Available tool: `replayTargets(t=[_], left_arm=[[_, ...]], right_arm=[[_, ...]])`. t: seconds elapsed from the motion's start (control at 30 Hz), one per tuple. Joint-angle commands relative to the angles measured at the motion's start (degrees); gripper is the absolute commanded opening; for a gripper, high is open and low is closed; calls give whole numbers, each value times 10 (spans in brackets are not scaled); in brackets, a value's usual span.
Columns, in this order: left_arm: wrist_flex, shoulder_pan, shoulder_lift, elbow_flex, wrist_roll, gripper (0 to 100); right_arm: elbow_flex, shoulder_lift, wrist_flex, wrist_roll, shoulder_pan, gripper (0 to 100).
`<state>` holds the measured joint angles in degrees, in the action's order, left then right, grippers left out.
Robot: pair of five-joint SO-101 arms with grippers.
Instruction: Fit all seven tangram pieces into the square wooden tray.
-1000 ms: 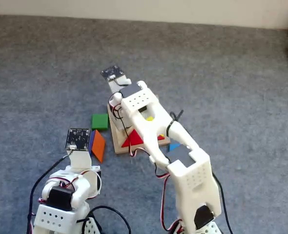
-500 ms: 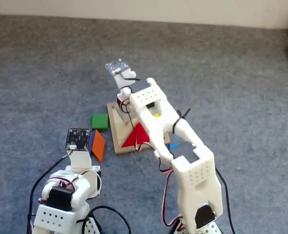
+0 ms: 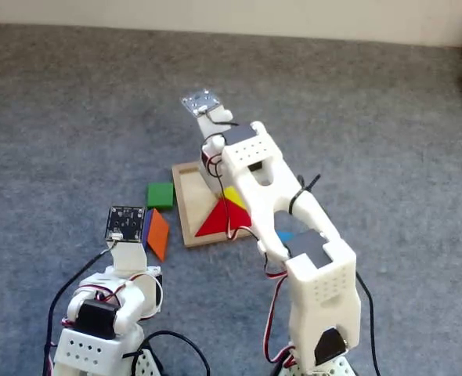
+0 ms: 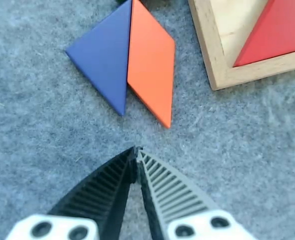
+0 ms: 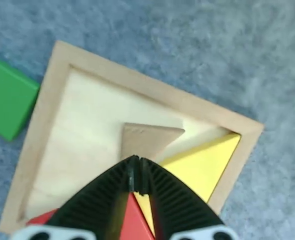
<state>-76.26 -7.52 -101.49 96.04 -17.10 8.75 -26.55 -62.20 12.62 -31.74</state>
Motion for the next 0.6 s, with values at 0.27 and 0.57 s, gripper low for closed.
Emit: replayTargets(t=[0.27,0.57], left_arm=[[-3,5,-24,12,1,7],[-3,5,-24,12,1,7]], right_arm=[[-14,10,15,4,-19,12],[-8,-18,12,3,-52,12]])
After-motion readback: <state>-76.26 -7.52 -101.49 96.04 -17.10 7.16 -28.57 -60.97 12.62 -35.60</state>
